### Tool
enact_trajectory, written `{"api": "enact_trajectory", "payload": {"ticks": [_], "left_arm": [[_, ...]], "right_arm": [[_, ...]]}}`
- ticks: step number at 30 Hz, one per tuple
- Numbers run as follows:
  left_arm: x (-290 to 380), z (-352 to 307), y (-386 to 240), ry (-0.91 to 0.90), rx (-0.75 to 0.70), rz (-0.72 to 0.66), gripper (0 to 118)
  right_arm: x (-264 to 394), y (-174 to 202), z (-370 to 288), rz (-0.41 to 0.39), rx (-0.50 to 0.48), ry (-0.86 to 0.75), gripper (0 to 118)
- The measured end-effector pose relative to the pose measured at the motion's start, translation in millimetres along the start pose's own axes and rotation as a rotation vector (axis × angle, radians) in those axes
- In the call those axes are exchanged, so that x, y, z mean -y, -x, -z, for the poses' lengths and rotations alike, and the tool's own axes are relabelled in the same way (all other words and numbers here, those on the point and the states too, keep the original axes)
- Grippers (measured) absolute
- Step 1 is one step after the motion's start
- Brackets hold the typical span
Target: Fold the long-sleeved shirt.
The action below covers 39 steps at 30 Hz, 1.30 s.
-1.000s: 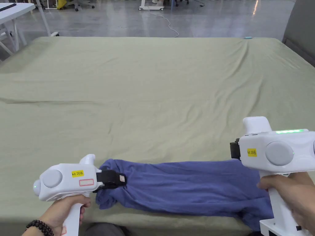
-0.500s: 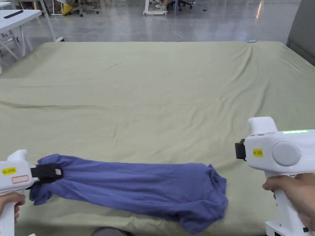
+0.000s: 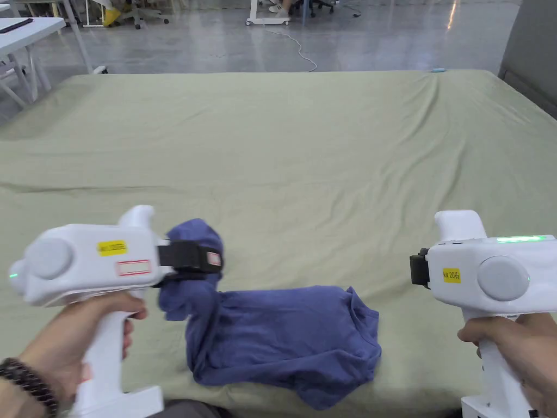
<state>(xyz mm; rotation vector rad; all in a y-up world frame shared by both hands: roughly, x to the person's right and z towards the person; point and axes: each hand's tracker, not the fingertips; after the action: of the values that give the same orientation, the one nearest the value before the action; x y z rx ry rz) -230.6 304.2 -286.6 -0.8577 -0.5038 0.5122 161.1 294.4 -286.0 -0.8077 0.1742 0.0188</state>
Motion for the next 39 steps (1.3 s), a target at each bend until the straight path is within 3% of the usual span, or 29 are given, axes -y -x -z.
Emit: {"api": "enact_trajectory", "payload": {"ticks": [6, 10, 11, 12, 13, 14, 17, 19, 23, 25, 26, 27, 30, 32, 39], "left_arm": [[25.3, 132.5, -45.3, 0.221, -0.026, 0.105, 3], [47.0, 182.8, -39.5, 0.289, -0.035, 0.060, 8], [51.4, 186.7, -38.2, 0.311, 0.001, 0.050, 24], [53.8, 188.5, -33.1, 0.316, 0.022, 0.032, 63], [54.6, 188.4, -29.6, 0.321, 0.045, 0.019, 84], [54.5, 182.9, -28.7, 0.310, 0.084, 0.001, 93], [42.3, 148.9, -37.3, 0.228, 0.092, 0.005, 94], [31.5, 121.7, -41.5, 0.169, 0.088, 0.058, 94], [28.2, 89.1, -28.4, 0.005, 0.022, 0.028, 84], [41.9, 86.7, -27.8, -0.093, -0.126, 0.098, 11], [52.3, 90.2, -29.3, -0.131, -0.271, 0.148, 0], [61.8, 97.3, -31.5, -0.129, -0.332, 0.199, 0], [93.4, 119.3, -35.4, -0.075, -0.330, 0.309, 0], [114.8, 132.2, -44.1, -0.132, -0.349, 0.387, 0], [146.6, 185.0, -81.8, -0.045, -0.231, 0.416, 0]], "right_arm": [[8.9, -16.2, -8.6, 0.064, 0.021, -0.017, 0], [15.9, -27.5, -13.2, 0.092, 0.019, -0.015, 0], [17.0, -30.2, -13.5, 0.099, 0.014, -0.013, 0], [18.4, -33.2, -13.5, 0.116, 0.018, -0.011, 0], [19.5, -35.8, -13.2, 0.127, 0.023, -0.010, 0], [20.2, -38.0, -12.6, 0.131, 0.023, -0.009, 0], [22.5, -42.3, -12.7, 0.145, 0.026, -0.008, 0], [24.0, -45.6, -13.1, 0.157, 0.012, -0.003, 0], [28.3, -48.1, -17.4, 0.197, 0.003, -0.021, 0], [30.1, -48.8, -18.4, 0.208, 0.002, -0.027, 0], [30.9, -48.7, -18.8, 0.210, -0.002, -0.027, 0], [31.7, -48.8, -18.9, 0.211, -0.004, -0.025, 0], [35.1, -48.8, -18.7, 0.197, -0.004, -0.014, 0], [37.8, -49.9, -18.0, 0.193, 0.001, -0.012, 0], [45.3, -56.2, -16.8, 0.220, 0.024, 0.001, 0]]}}
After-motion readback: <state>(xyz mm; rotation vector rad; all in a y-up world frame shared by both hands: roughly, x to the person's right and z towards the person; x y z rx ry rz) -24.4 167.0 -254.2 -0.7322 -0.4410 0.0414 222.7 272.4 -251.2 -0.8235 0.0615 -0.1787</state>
